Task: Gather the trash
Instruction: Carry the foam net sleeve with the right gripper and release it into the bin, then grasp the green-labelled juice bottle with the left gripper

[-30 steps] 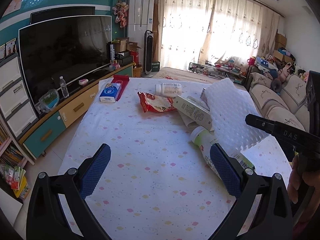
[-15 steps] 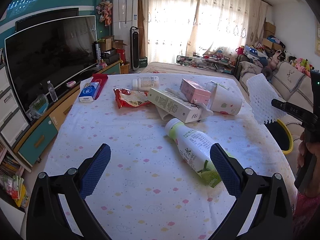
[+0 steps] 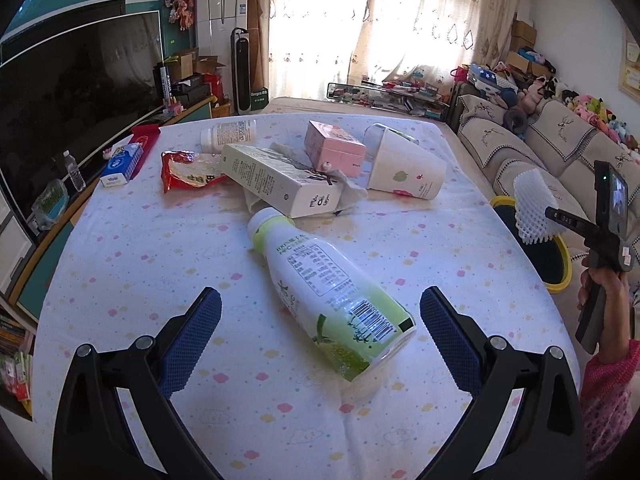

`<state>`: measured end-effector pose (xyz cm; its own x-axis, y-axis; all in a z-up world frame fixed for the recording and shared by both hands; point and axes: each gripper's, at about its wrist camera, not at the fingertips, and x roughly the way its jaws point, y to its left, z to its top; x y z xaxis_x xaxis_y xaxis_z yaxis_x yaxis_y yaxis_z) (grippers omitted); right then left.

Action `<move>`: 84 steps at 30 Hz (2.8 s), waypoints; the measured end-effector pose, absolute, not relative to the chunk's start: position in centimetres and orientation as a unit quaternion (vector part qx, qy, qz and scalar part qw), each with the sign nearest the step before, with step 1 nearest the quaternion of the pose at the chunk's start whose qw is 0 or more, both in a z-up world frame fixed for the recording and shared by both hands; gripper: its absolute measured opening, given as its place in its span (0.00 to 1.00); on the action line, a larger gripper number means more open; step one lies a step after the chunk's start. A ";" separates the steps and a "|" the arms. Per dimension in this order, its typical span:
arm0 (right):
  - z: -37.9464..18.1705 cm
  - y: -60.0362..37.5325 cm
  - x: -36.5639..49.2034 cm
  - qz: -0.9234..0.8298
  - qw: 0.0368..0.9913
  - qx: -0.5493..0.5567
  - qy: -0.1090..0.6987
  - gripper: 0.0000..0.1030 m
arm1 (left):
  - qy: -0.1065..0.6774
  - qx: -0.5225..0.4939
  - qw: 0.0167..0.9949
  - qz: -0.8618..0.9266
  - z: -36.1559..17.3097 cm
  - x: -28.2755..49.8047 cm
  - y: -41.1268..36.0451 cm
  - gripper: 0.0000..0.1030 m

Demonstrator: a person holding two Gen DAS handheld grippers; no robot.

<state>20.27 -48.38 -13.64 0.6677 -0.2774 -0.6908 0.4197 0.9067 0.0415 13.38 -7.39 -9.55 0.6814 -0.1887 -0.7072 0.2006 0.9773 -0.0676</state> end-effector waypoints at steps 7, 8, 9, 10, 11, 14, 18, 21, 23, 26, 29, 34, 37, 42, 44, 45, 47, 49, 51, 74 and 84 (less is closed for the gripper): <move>-16.5 -50.5 20.4 -0.210 0.894 0.115 0.379 0.23 | 0.394 0.015 0.913 -0.101 -10.5 14.1 -9.9 0.95; -16.7 -50.7 20.2 -0.210 0.893 0.119 0.379 0.24 | 0.398 0.017 0.912 -0.098 -10.8 14.3 -10.3 0.95; -16.8 -50.8 20.0 -0.211 0.893 0.122 0.379 0.24 | 0.401 0.017 0.911 -0.095 -11.0 14.4 -10.3 0.95; -16.9 -50.9 19.7 -0.211 0.893 0.124 0.378 0.24 | 0.405 0.016 0.909 -0.092 -11.2 14.6 -10.3 0.95; -17.0 -50.9 19.4 -0.211 0.893 0.126 0.378 0.24 | 0.409 0.015 0.908 -0.088 -11.5 14.8 -10.5 0.95; -17.0 -51.0 18.7 -0.207 0.894 0.134 0.374 0.26 | 0.416 0.011 0.906 -0.072 -12.2 15.4 -11.0 0.95; -17.0 -50.8 18.4 -0.201 0.895 0.141 0.373 0.27 | 0.421 0.013 0.906 -0.048 -13.0 16.2 -11.3 0.95; -17.1 -50.8 18.1 -0.198 0.894 0.145 0.374 0.27 | 0.430 0.012 0.902 -0.040 -13.6 16.6 -11.3 0.95; -17.2 -50.8 18.0 -0.198 0.894 0.147 0.374 0.27 | 0.434 0.012 0.900 -0.031 -13.9 16.8 -11.0 0.95; -17.4 -51.0 17.9 -0.196 0.893 0.151 0.376 0.27 | 0.437 0.011 0.899 -0.018 -14.1 17.0 -10.1 0.95; -17.6 -51.1 17.9 -0.196 0.892 0.154 0.377 0.27 | 0.438 0.010 0.899 -0.007 -14.1 16.6 -8.7 0.95; -17.6 -50.8 18.0 -0.192 0.893 0.155 0.378 0.27 | 0.443 0.008 0.897 0.016 -14.3 16.3 -6.3 0.95; -17.3 -50.4 18.2 -0.189 0.894 0.152 0.377 0.27 | 0.445 -0.003 0.895 0.033 -14.5 16.4 -4.6 0.95; -16.8 -49.8 18.4 -0.183 0.896 0.145 0.377 0.27 | 0.457 -0.010 0.889 0.020 -14.3 18.1 -3.9 0.95; -16.5 -49.7 18.3 -0.183 0.897 0.144 0.375 0.27 | 0.455 -0.005 0.890 0.016 -13.8 18.7 -3.9 0.95; -16.4 -49.7 18.3 -0.183 0.898 0.143 0.374 0.27 | 0.453 0.002 0.891 0.014 -13.6 19.1 -4.0 0.95; -16.3 -49.7 18.3 -0.182 0.898 0.143 0.375 0.27 | 0.454 0.015 0.891 0.012 -13.3 19.8 -4.3 0.95; -16.3 -49.7 18.3 -0.182 0.897 0.144 0.375 0.27 | 0.462 0.023 0.886 0.010 -13.3 20.5 -4.4 0.95; -16.3 -49.7 18.2 -0.181 0.897 0.144 0.377 0.27 | 0.474 0.021 0.880 0.006 -13.6 21.1 -4.4 0.95; -17.1 -49.2 17.6 -0.163 0.895 0.157 0.384 0.28 | 0.480 0.038 0.875 -0.052 -13.4 13.9 -3.9 0.50; -16.7 -49.8 16.4 -0.163 0.896 0.166 0.377 0.28 | 0.487 0.057 0.868 -0.084 -13.2 12.1 -6.2 0.50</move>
<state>16.37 -49.78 -16.73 0.6623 -0.1681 -0.7301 0.4181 0.8916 0.1740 12.10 -6.21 -13.19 0.5124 -0.0904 -0.8540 0.2009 0.9795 0.0169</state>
